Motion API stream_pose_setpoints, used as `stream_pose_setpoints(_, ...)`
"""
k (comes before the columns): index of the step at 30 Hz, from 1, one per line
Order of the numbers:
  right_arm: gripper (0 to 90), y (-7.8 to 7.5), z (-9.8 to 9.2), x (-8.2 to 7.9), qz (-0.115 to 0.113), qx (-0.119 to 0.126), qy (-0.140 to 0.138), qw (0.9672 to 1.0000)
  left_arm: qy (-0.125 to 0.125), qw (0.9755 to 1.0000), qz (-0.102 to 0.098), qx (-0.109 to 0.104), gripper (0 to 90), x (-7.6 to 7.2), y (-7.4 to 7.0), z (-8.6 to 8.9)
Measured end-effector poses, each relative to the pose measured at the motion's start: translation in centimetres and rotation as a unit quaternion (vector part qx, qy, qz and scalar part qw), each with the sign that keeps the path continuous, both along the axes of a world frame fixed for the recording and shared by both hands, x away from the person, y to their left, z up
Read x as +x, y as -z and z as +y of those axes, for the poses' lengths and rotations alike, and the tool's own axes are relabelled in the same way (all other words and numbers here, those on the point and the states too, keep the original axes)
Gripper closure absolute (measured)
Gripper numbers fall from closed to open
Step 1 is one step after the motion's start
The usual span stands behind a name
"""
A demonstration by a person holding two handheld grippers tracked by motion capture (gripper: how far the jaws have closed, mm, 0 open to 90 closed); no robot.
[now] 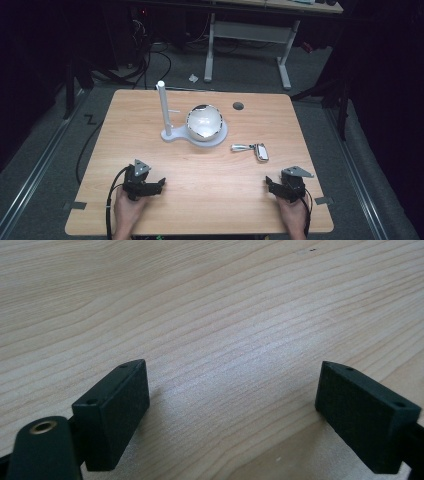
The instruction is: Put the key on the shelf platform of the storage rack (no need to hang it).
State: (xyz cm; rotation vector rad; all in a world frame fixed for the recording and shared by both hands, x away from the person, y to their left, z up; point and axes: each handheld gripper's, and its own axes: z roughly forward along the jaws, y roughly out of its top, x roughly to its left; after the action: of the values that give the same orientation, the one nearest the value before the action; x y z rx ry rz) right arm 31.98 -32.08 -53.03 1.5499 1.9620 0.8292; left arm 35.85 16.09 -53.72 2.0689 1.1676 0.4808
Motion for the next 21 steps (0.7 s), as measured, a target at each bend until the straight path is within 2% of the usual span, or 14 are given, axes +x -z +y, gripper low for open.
stream_pose_setpoints(21, 34.0, -0.01, 0.0, -0.19, 0.0, 0.0, -0.001, 1.0, 0.001, 1.0, 0.0, -0.001, 14.7, 0.0, -0.01, 0.0)
